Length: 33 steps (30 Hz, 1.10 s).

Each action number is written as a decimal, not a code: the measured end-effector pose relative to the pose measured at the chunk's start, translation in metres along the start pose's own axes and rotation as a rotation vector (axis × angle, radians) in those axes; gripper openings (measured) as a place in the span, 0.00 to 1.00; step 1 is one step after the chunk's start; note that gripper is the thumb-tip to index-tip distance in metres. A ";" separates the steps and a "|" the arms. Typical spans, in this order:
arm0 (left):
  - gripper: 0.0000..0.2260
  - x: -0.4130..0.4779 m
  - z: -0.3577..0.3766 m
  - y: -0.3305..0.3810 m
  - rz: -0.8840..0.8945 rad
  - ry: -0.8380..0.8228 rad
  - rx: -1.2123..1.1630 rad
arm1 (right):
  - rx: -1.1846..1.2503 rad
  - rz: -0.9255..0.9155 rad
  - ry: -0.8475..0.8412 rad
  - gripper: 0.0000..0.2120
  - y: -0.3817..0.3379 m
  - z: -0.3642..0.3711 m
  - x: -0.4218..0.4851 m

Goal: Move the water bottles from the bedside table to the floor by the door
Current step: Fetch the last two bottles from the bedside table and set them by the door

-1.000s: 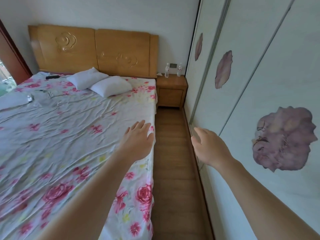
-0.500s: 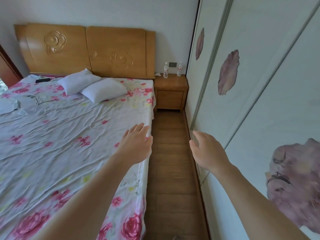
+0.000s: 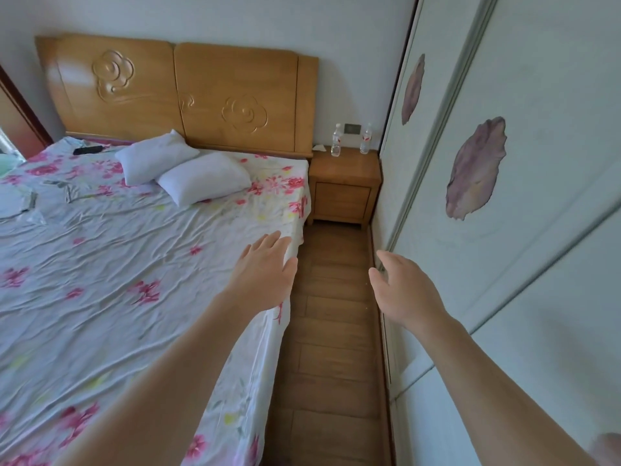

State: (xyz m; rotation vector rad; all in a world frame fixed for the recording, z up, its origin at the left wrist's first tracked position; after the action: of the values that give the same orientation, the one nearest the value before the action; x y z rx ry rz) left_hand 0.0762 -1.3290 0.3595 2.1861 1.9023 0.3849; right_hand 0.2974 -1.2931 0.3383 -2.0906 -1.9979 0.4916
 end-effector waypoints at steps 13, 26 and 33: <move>0.22 0.220 -0.012 -0.078 0.084 0.055 -0.058 | -0.026 0.055 0.056 0.25 -0.055 -0.016 0.204; 0.23 0.422 0.016 -0.119 0.098 -0.025 -0.034 | -0.002 0.092 -0.010 0.25 -0.062 -0.005 0.403; 0.23 0.546 0.016 -0.114 0.073 -0.030 -0.006 | 0.016 0.034 0.001 0.16 -0.053 -0.020 0.543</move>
State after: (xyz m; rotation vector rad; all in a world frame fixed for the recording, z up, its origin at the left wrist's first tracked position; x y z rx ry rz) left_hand 0.0460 -0.7727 0.3359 2.2492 1.8083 0.3670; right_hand 0.2707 -0.7483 0.3246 -2.1179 -1.9543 0.5106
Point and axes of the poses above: each hand's wrist, its own x-axis towards the middle knuckle, its own z-axis out of the palm, y = z × x, the point moved 8 cm from there along x, towards the middle knuckle, and after that the axes turned 15 degrees about z, right-handed, at the moved point
